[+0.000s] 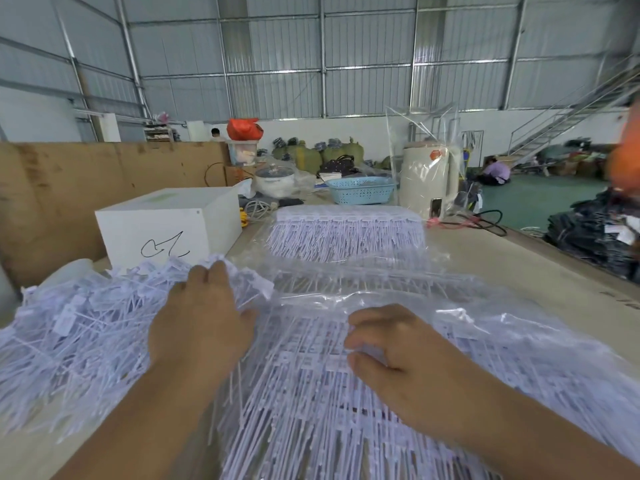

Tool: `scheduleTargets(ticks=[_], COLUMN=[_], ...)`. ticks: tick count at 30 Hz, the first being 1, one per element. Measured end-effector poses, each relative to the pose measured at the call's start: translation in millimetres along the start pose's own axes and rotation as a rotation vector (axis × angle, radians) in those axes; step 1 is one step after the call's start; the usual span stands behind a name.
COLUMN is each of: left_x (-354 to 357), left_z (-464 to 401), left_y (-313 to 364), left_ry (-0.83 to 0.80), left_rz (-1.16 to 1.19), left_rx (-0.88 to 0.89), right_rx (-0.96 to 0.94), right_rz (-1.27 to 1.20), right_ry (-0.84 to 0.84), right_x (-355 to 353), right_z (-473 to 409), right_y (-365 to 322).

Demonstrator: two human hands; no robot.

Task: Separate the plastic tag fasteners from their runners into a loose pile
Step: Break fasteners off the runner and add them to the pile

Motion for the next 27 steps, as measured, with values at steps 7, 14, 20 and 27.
scheduleTargets(ticks=[7,14,20,27], left_x=[-21,2,15,10], left_z=[27,43,49,49], left_y=[56,72,81,82], left_ry=[0.221,0.008,-0.039,-0.011], left_rz=[0.375,0.522,0.469,0.511], left_rx=[0.468,0.561,0.529,0.469], right_rx=[0.086,0.054,0.118,0.214], right_rz=[0.132,0.087,0.026,0.072], right_ry=[-0.103,-0.045,0.022,0.033], right_x=[14,9,8,-3], right_z=[1,-3,-2,-2], right_y=[18,18,29,39])
Point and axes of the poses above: each hand's wrist, its own z-axis away from the middle knuckle, its own x-axis out of the palm, y = z × x, the point moved 6 cm from there along -z, towards the middle knuckle, and after that the axes turned 9 degrees about y, right-handed, at the moved point
